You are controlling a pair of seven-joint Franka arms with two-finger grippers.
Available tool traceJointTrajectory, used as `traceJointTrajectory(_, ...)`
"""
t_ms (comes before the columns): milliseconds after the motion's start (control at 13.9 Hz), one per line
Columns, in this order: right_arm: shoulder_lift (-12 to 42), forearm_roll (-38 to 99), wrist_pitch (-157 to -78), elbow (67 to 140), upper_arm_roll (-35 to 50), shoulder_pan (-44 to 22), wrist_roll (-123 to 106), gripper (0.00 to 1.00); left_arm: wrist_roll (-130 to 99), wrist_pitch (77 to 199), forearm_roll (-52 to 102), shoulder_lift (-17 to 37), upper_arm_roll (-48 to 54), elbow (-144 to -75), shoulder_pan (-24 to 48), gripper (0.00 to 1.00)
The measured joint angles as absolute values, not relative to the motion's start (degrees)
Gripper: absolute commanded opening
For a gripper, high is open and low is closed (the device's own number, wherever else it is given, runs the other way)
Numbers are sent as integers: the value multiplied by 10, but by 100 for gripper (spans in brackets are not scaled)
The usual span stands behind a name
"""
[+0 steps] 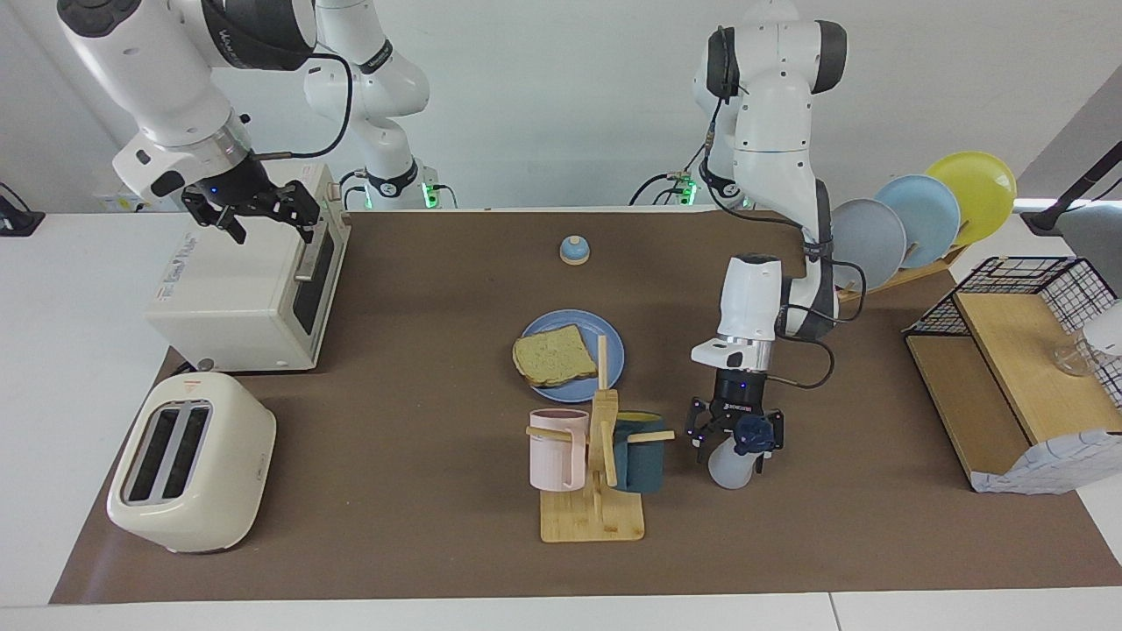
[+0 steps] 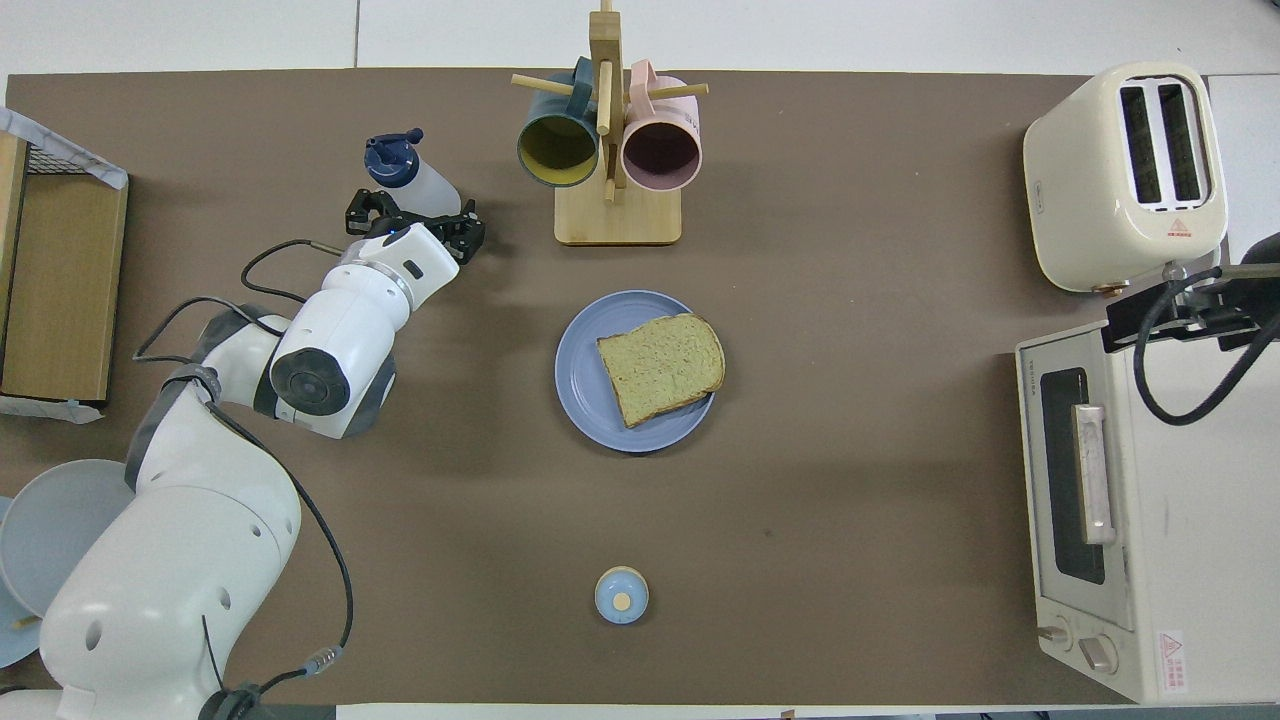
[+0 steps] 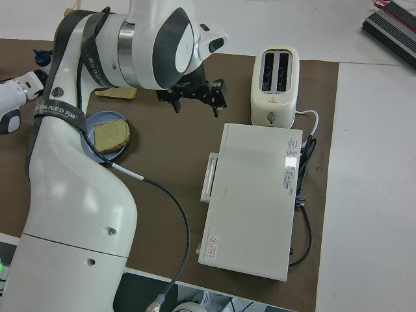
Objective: Put bread on plate and add seasoning
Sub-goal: 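Set the bottle down and open the left gripper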
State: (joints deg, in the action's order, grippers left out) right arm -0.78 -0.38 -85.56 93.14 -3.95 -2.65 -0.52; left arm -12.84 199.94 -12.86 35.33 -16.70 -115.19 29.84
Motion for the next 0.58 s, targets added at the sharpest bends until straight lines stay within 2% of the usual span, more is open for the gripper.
traceJointTrajectory(360,-8,-4,-856,931,-38,-26,-5,100,-128,2000,-129,353,-166,-1155,294,100)
traceJointTrajectory(576,-8,-4,-856,931,-38,-26,-5,100,-130,2005,-129,335,-166,-1187,294,100)
